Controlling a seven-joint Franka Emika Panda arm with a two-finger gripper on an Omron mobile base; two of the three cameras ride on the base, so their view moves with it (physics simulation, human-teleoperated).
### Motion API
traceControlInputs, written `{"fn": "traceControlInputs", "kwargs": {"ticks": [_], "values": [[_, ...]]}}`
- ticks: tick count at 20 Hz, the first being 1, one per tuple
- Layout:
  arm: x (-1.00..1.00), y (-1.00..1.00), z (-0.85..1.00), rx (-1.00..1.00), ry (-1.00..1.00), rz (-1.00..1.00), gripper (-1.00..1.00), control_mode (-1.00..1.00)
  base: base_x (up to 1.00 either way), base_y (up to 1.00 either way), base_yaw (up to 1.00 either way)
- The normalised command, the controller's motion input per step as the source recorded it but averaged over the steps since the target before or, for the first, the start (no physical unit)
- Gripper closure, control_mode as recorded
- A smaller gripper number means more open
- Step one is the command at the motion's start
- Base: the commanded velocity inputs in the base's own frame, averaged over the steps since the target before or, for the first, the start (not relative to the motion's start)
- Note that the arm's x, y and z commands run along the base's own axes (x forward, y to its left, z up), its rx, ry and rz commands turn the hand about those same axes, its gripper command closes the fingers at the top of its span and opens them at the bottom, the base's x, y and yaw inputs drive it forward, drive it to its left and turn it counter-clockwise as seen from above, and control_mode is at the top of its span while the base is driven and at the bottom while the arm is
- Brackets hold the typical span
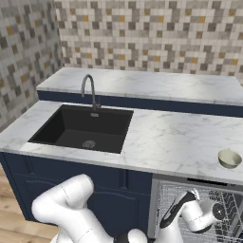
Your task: Pick up the cup and bowl from the counter, place them in the dishwasher, and close the dishwasher door.
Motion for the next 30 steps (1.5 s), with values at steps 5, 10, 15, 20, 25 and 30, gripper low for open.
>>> {"fn": "traceControlInputs", "kwargs": {"ticks": [5,10,15,20,25,30], "values": [[0.25,-0.08,-0.43,-0.01,0.05,0.00,1.00,-1.00,0.00,0.00,0.00],[0.26,-0.13,-0.60,-0.01,0.05,0.00,1.00,-1.00,0.00,0.00,0.00],[0.19,-0.15,-0.56,-0.01,0.03,0.00,1.00,-1.00,0.00,0.00,0.00],[0.00,-0.22,-0.46,0.00,0.00,0.00,1.00,-1.00,0.00,0.00,0.00],[-0.06,-0.20,-0.35,0.00,-0.02,0.00,-1.00,-1.00,0.00,0.00,0.00],[-0.39,-0.26,-0.14,0.00,-0.10,0.01,-1.00,-1.00,0.00,0.00,0.00]]}}
